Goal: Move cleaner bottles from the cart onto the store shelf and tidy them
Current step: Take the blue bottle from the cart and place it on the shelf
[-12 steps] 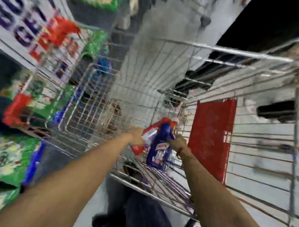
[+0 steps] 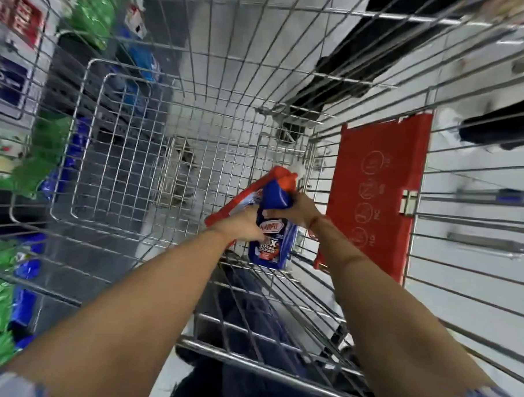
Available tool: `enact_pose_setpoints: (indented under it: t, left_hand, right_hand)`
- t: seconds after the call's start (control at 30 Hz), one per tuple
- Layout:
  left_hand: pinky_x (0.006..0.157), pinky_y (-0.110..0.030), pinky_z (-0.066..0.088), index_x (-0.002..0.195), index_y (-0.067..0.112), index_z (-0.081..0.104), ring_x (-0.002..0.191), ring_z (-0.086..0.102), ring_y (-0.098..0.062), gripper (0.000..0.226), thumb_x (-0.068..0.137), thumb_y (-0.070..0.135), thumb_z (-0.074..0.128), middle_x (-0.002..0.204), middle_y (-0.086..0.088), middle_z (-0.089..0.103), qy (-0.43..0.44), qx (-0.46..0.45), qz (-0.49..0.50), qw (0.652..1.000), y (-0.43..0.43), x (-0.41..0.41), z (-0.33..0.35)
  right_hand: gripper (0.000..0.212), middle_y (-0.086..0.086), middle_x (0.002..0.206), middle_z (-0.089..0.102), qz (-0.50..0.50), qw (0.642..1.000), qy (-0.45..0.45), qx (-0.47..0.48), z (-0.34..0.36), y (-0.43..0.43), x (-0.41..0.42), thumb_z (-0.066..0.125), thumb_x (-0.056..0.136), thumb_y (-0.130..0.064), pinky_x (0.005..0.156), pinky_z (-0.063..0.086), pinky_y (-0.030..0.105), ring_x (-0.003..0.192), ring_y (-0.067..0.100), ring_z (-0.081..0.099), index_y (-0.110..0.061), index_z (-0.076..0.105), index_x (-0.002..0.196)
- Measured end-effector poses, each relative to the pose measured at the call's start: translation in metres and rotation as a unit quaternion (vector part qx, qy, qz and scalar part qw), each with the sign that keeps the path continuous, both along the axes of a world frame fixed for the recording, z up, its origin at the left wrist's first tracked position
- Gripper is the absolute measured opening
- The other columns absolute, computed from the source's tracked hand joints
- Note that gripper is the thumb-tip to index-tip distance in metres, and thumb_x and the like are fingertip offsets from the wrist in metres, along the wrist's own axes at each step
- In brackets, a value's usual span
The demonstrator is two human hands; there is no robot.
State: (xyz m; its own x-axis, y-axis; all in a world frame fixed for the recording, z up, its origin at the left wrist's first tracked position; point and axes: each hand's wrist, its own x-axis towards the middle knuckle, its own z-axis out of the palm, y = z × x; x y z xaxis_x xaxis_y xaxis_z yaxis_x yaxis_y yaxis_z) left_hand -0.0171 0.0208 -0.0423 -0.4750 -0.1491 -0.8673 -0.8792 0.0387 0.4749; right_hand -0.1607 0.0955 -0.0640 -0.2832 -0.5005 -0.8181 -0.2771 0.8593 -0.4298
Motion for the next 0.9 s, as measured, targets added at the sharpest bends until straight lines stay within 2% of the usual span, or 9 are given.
enact_pose_setpoints:
  t: [0.1, 0.3, 0.37, 0.47, 0.53, 0.6, 0.7, 0.8, 0.9]
  left_hand:
    - [0.102, -0.035, 0.041, 0.126, 0.007, 0.043, 0.113, 0.054, -0.024, 0.066, 0.068, 0.001, 0.074, 0.118, -0.01, 0.06, 0.005, 0.037, 0.031, 0.999, -0.005, 0.004, 0.008]
    - [0.097, -0.032, 0.042, 0.131, 0.007, 0.034, 0.111, 0.054, -0.024, 0.083, 0.061, -0.009, 0.077, 0.116, -0.007, 0.057, 0.054, 0.019, 0.136, 0.989, -0.021, 0.022, 0.043]
    - [0.089, -0.026, 0.039, 0.128, 0.007, 0.038, 0.105, 0.053, -0.018, 0.079, 0.062, -0.004, 0.079, 0.112, -0.003, 0.055, 0.083, -0.019, 0.16, 0.983, -0.026, 0.031, 0.065]
    - [0.086, -0.027, 0.042, 0.107, 0.017, 0.051, 0.086, 0.059, -0.003, 0.052, 0.066, -0.002, 0.077, 0.095, 0.008, 0.061, 0.142, 0.003, 0.235, 0.961, -0.037, 0.057, 0.102]
    - [0.079, -0.022, 0.049, 0.099, 0.021, 0.055, 0.082, 0.063, -0.003, 0.048, 0.061, 0.016, 0.083, 0.081, 0.018, 0.068, 0.169, -0.001, 0.282, 0.944, -0.043, 0.079, 0.127]
    - [0.075, -0.015, 0.053, 0.091, 0.023, 0.063, 0.085, 0.065, -0.01, 0.052, 0.047, 0.035, 0.088, 0.07, 0.021, 0.072, 0.193, -0.029, 0.355, 0.914, -0.048, 0.106, 0.152]
    - [0.086, -0.026, 0.054, 0.089, 0.025, 0.067, 0.084, 0.068, -0.008, 0.072, 0.027, 0.055, 0.087, 0.08, 0.013, 0.075, 0.246, -0.078, 0.446, 0.857, -0.044, 0.151, 0.193]
    - [0.071, -0.012, 0.054, 0.092, 0.023, 0.064, 0.073, 0.067, 0.005, 0.062, 0.035, 0.037, 0.086, 0.074, 0.019, 0.075, 0.313, -0.115, 0.51, 0.793, -0.022, 0.199, 0.241]
    - [0.075, -0.013, 0.054, 0.093, 0.023, 0.065, 0.079, 0.068, 0.003, 0.057, 0.04, 0.033, 0.086, 0.079, 0.019, 0.075, 0.327, -0.172, 0.564, 0.738, 0.007, 0.264, 0.273]
  right_hand:
    - [0.059, 0.014, 0.107, 0.068, 0.037, 0.999, 0.006, -0.027, 0.008, -0.016, 0.008, 0.081, 0.064, -0.038, 0.065, 0.043, 0.023, 0.086, 0.024, 0.062, -0.009, 0.06, 0.111]
    - [0.032, 0.003, 0.077, 0.069, -0.014, 0.993, -0.057, -0.104, 0.064, -0.039, 0.005, 0.085, 0.059, -0.026, 0.054, 0.049, 0.016, 0.064, 0.011, 0.066, -0.014, 0.065, 0.08]
    - [0.04, 0.004, 0.077, 0.073, -0.004, 0.989, -0.063, -0.135, 0.093, -0.06, 0.005, 0.087, 0.054, -0.031, 0.058, 0.051, 0.023, 0.065, 0.013, 0.068, -0.01, 0.067, 0.082]
    - [0.019, -0.012, 0.049, 0.066, 0.013, 0.974, -0.096, -0.205, 0.146, -0.096, 0.015, 0.082, 0.065, -0.011, 0.049, 0.046, 0.013, 0.049, -0.001, 0.061, -0.014, 0.063, 0.065]
    - [0.021, -0.015, 0.046, 0.063, 0.032, 0.964, -0.096, -0.244, 0.188, -0.12, 0.03, 0.08, 0.066, -0.008, 0.048, 0.046, 0.011, 0.046, -0.005, 0.057, -0.018, 0.062, 0.064]
    - [0.018, -0.014, 0.05, 0.066, 0.073, 0.953, -0.103, -0.276, 0.22, -0.143, 0.053, 0.082, 0.065, -0.011, 0.054, 0.051, 0.015, 0.05, -0.002, 0.059, -0.016, 0.065, 0.07]
    - [0.018, -0.008, 0.057, 0.069, 0.158, 0.926, -0.1, -0.328, 0.274, -0.169, 0.104, 0.083, 0.063, -0.017, 0.062, 0.054, 0.028, 0.056, 0.007, 0.063, -0.013, 0.068, 0.071]
    - [0.016, -0.009, 0.059, 0.07, 0.237, 0.888, -0.134, -0.371, 0.326, -0.176, 0.174, 0.082, 0.064, -0.016, 0.058, 0.055, 0.023, 0.055, 0.006, 0.063, -0.02, 0.067, 0.07]
    - [0.023, 0.006, 0.076, 0.071, 0.322, 0.842, -0.158, -0.402, 0.368, -0.166, 0.253, 0.083, 0.061, -0.026, 0.069, 0.056, 0.038, 0.068, 0.013, 0.064, -0.013, 0.069, 0.075]
